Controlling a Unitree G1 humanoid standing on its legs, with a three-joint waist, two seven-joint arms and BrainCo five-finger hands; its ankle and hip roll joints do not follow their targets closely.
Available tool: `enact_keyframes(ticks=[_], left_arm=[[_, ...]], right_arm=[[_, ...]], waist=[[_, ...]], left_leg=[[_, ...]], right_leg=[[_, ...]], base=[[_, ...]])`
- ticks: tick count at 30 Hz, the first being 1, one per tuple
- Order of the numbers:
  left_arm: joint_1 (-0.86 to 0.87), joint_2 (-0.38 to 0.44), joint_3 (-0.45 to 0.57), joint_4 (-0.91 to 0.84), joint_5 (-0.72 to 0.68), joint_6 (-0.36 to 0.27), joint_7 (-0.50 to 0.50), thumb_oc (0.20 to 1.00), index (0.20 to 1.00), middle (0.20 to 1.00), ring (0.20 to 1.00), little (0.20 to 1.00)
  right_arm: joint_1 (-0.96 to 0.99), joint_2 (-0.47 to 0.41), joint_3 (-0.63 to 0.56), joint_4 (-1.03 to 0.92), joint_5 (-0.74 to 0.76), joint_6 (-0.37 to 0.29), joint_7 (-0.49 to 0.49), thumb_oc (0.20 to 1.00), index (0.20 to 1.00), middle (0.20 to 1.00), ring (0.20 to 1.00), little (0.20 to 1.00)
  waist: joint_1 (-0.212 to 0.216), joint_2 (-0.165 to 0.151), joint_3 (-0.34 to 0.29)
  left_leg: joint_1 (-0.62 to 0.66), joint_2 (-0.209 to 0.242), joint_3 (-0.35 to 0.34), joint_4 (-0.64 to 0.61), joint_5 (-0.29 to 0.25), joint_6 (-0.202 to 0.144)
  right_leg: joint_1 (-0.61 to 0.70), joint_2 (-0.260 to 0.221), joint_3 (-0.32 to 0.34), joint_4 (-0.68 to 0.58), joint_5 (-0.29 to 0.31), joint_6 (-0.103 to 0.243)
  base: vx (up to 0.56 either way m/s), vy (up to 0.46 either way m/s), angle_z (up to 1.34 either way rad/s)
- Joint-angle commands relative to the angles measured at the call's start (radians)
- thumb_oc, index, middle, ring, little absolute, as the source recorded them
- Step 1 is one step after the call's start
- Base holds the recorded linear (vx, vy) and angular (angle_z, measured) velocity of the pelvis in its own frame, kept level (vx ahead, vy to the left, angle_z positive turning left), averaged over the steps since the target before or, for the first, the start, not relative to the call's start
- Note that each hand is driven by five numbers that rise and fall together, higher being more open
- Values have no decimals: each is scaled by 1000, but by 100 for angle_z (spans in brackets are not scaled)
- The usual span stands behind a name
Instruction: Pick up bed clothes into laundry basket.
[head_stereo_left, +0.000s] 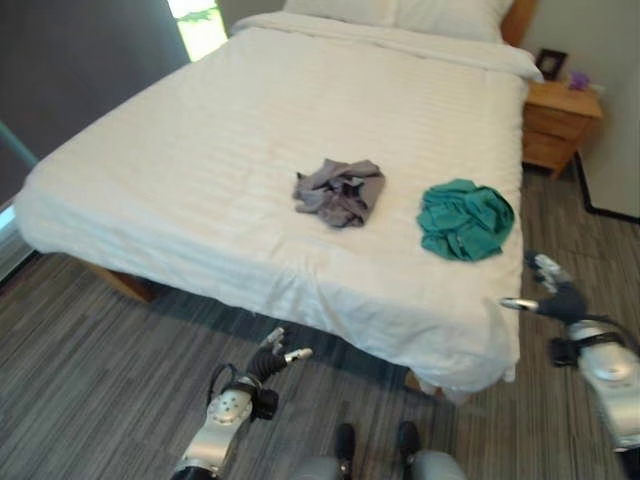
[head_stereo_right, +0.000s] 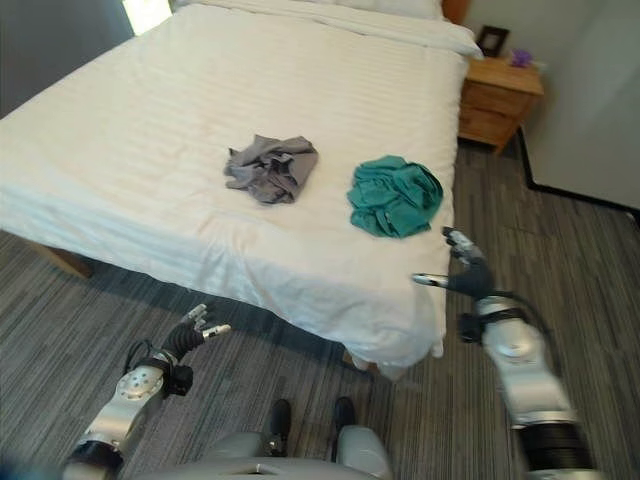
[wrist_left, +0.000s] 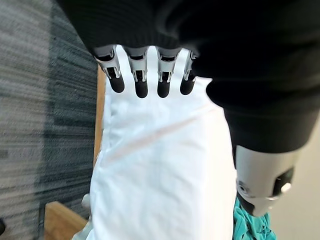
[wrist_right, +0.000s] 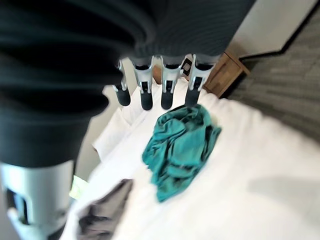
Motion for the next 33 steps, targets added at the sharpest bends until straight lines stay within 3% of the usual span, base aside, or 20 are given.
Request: enact_keyframes(ticks=[1,2,3,4,5,6,7,11,18,22,29,30,31,33], left_arm=[[-8,37,-2,-62,-12,-45,-19,1000,1000,1000,1000,1000],[5,48,-46,-77,-41,-44,-29,1000,1000,1000,1000,1000],[6,46,-41,-77,-41,-44,-28,1000,1000,1000,1000,1000],[9,60,-76,-88,-63,-45,-27,1000,1000,1000,1000,1000],[10,58,-73,-88,-63,-45,-27,1000,1000,1000,1000,1000],[9,72,-92,-94,-75,-45,-27,1000,1000,1000,1000,1000],[6,100,-115,-115,-98,-49,-24,1000,1000,1000,1000,1000],[-16,129,-123,-119,-115,-50,-8,1000,1000,1000,1000,1000],[-46,156,-93,-155,-151,-55,40,1000,1000,1000,1000,1000],[-57,140,-75,-159,-148,-49,65,1000,1000,1000,1000,1000],[-95,80,-90,-138,-139,-38,78,1000,1000,1000,1000,1000],[-112,73,-94,-139,-130,-40,79,1000,1000,1000,1000,1000],[-112,73,-94,-139,-130,-40,79,1000,1000,1000,1000,1000],[-210,96,-62,-156,-70,-45,112,1000,1000,1000,1000,1000]], right_arm=[[-182,-40,46,81,-111,-12,-42,1000,1000,1000,1000,1000],[-324,-112,148,212,-164,5,-56,1000,1000,1000,1000,1000],[-339,-112,161,222,-163,3,-59,1000,1000,1000,1000,1000],[-518,-149,298,385,-179,9,-78,1000,1000,1000,1000,1000],[-526,-149,306,389,-178,8,-79,1000,1000,1000,1000,1000],[-638,-171,386,476,-174,9,-77,1000,1000,1000,1000,1000],[-819,-177,517,617,-168,12,-82,1000,1000,1000,1000,1000],[-1076,-129,689,819,-177,20,-82,1000,1000,1000,1000,1000],[-1235,12,729,1114,-129,47,-95,1000,1000,1000,1000,1000],[-1194,59,681,1202,-104,61,-80,1000,1000,1000,1000,1000],[-1022,153,586,1279,-145,80,-49,1000,1000,1000,1000,1000],[-948,180,558,1272,-143,76,-44,200,200,200,200,200],[-947,180,558,1272,-143,77,-44,200,200,200,200,200],[-723,264,519,1174,-121,55,-49,200,200,200,200,200]], waist=[[37,-39,-37],[64,-44,-38],[59,-43,-38],[79,-49,-35],[76,-48,-34],[88,-53,-29],[109,-59,-12],[125,-55,27],[162,-20,132],[181,13,190],[197,55,213],[192,59,210],[192,59,210],[149,50,196]], left_leg=[[89,69,1,-13,-40,-69],[76,67,-14,-14,-35,-72],[75,67,-14,-14,-36,-72],[61,69,-23,-15,-31,-77],[60,69,-23,-15,-31,-77],[51,71,-26,-15,-26,-80],[20,73,-35,-15,-14,-86],[-44,70,-53,-14,6,-92],[-172,54,-75,0,41,-98],[-244,51,-76,0,66,-103],[-272,50,-69,-5,74,-108],[-263,50,-65,-8,68,-108],[-263,50,-65,-8,68,-108],[-238,53,-51,-12,54,-107]], right_leg=[[-24,-26,-40,9,109,17],[-10,-26,-51,-15,109,15],[-10,-25,-52,-16,109,15],[-9,-25,-63,-32,113,14],[-9,-25,-64,-32,113,14],[-11,-24,-70,-38,115,13],[-23,-22,-76,-45,122,11],[-66,-19,-85,-52,132,5],[-174,-19,-88,-53,158,-5],[-241,-22,-82,-58,175,-7],[-261,-21,-81,-68,171,-8],[-256,-19,-79,-70,166,-8],[-256,-19,-79,-70,166,-8],[-238,-16,-67,-70,152,-8]], base=[[65,-44,16],[34,-34,23],[44,-70,21],[10,-37,13],[3,-60,10],[-63,-56,23],[-89,-68,23],[-102,-41,23],[-118,-35,9],[-83,-18,3],[4,-6,-1],[33,10,-1],[95,36,-2],[85,33,-3]])
